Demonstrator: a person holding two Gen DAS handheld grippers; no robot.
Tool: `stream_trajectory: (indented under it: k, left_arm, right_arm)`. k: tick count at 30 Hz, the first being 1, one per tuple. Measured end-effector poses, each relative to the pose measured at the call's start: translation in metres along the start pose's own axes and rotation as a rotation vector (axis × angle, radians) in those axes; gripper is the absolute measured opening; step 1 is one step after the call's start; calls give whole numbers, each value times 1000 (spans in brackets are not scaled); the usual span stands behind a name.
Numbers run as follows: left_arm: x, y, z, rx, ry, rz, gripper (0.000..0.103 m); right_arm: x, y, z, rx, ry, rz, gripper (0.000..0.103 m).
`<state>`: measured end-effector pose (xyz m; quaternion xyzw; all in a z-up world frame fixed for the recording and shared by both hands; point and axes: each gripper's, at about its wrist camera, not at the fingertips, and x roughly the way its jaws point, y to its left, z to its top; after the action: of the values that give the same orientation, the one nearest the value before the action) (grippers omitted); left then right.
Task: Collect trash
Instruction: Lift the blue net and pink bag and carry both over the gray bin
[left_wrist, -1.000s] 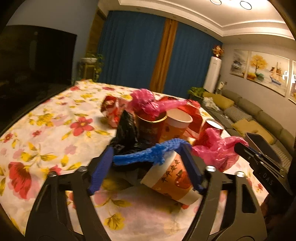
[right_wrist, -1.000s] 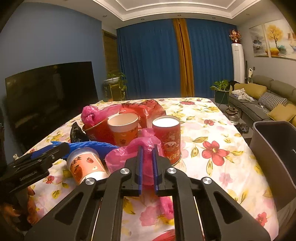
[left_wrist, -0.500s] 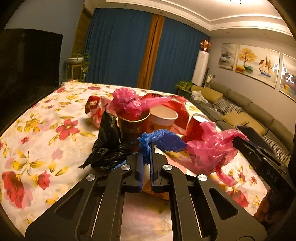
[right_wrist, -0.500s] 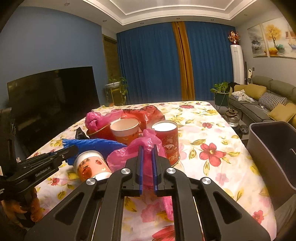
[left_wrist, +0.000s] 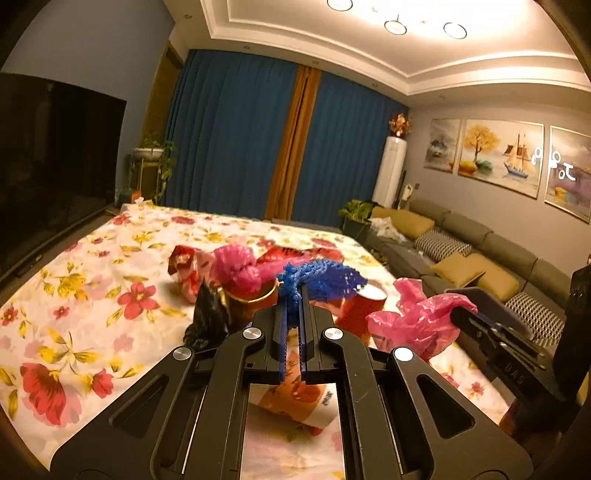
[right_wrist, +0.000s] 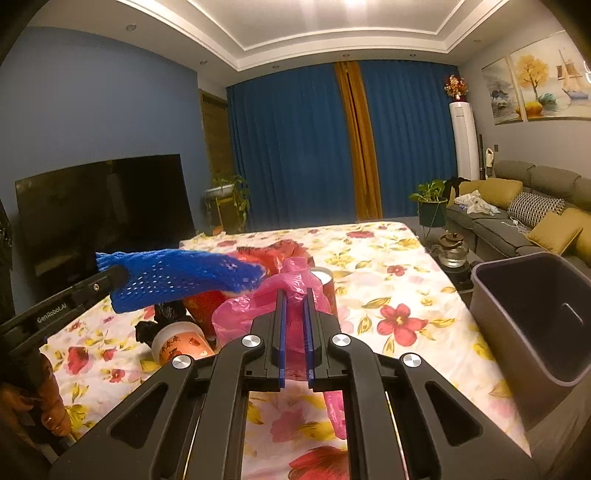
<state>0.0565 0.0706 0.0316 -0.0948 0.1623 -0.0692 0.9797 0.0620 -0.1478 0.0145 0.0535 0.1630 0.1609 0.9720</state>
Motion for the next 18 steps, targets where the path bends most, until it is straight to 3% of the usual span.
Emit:
stream_trajectory:
  k: [18]
  left_arm:
    - [8,-66,5,52,-25,-113,4]
  right_arm:
    - [-39,-39,17,23,-78,-84,9]
